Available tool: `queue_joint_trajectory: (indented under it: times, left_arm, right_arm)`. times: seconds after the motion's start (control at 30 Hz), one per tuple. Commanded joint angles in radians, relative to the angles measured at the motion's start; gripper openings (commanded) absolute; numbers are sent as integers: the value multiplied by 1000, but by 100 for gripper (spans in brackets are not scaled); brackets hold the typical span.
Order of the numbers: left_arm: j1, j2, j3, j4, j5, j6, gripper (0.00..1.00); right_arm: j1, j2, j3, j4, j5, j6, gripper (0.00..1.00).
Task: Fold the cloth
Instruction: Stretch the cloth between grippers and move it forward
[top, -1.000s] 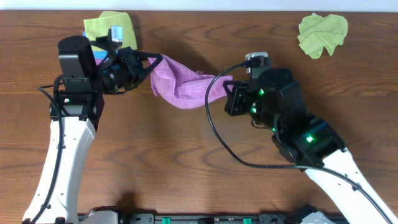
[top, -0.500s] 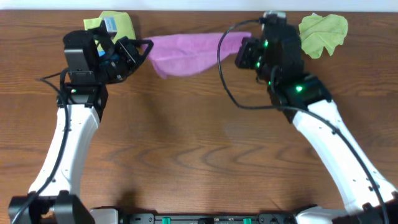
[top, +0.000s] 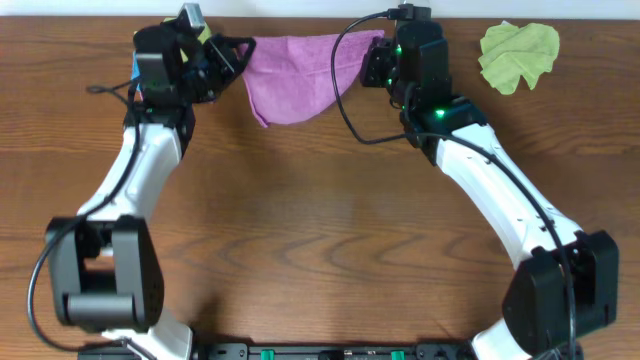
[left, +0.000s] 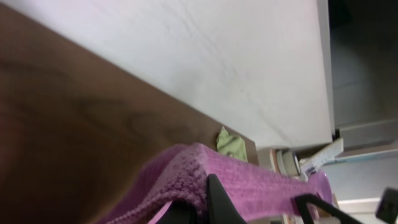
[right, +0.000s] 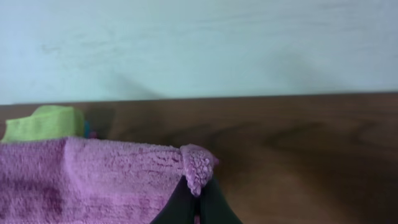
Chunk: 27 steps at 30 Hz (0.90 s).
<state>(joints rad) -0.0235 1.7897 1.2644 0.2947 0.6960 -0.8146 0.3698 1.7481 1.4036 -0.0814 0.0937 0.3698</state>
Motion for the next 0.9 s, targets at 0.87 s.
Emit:
queue_joint_trajectory:
  times: [0.87]
  left_arm:
    - [3, 118, 255, -726, 109, 499, 6]
  right_arm:
    - [-68, 23, 55, -414, 37, -139, 1]
